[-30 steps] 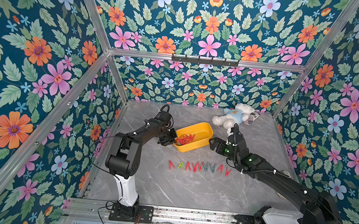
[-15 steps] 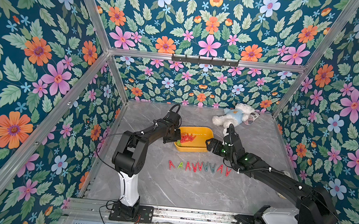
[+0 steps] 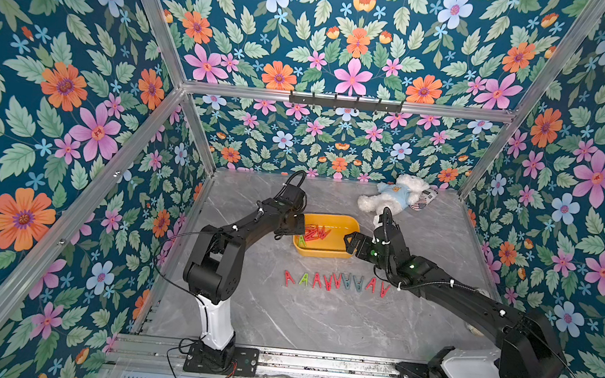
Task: Take the clothespins out of the storage box
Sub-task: Adjust the storage box at the center of the board, then pick up the clothespin from the storage box.
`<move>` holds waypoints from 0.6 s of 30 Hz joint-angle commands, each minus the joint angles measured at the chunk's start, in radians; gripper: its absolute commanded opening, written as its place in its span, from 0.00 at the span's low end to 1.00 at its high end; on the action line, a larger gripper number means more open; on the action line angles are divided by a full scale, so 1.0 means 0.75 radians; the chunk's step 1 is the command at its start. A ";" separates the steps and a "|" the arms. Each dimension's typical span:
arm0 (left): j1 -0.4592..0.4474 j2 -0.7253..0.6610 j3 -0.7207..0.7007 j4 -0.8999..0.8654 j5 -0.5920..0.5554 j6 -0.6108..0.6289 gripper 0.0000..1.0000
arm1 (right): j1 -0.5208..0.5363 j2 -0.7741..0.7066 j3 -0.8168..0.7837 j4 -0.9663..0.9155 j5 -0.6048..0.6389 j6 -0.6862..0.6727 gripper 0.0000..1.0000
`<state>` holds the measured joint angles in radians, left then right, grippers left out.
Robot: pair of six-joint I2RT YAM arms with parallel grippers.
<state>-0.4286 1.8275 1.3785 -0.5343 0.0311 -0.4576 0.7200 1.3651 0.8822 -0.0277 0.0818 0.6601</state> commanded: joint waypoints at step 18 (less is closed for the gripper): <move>-0.252 0.281 0.324 0.028 -0.131 0.123 0.32 | 0.006 -0.031 -0.035 0.035 0.022 0.028 0.99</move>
<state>-0.6064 2.0148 1.5970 -0.5201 -0.0254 -0.4183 0.7238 1.3560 0.8658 -0.0204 0.0814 0.6609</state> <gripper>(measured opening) 0.317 0.993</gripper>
